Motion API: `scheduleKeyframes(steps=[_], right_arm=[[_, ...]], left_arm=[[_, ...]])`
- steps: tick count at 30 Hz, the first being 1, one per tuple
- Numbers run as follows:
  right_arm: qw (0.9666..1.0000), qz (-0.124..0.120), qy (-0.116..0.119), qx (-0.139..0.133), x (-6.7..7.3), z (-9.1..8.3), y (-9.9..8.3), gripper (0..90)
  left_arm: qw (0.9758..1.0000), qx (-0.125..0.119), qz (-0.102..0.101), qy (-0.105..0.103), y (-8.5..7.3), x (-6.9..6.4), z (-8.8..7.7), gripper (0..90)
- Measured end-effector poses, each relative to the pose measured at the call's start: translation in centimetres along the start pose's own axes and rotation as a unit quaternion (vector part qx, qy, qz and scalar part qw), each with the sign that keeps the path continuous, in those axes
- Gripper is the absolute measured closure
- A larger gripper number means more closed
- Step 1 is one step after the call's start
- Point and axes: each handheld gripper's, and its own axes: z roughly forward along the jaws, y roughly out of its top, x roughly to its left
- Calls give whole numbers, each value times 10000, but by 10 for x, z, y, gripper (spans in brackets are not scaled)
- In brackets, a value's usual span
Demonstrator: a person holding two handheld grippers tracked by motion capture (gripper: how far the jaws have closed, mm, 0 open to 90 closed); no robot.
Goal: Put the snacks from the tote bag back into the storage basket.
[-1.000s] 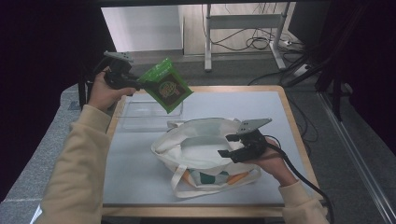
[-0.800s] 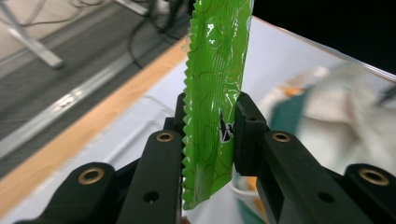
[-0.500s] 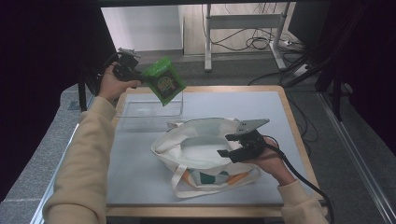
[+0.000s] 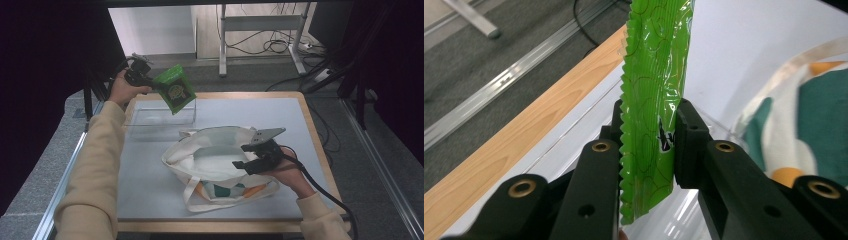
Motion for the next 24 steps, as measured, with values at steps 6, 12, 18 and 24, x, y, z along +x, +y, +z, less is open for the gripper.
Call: scheduleKeyframes(steps=[6, 12, 18, 24], right_arm=[[10000, -7, 12, 1, -1, 0, -1, 329], [10000, -5, 32, 57, 0, 3, -2, 329], [10000, 17, 34, 66, -2, 4, -3, 329], [9999, 24, 49, 86, -2, 6, -4, 328]], left_arm=[[9996, 272, 7, 89, -6, 8, 10, 761], [9988, 476, -18, 95, -13, 15, 27, 760], [9982, 588, -50, 88, -16, 17, 41, 759], [9974, 711, 22, 103, -15, 14, 56, 755]])
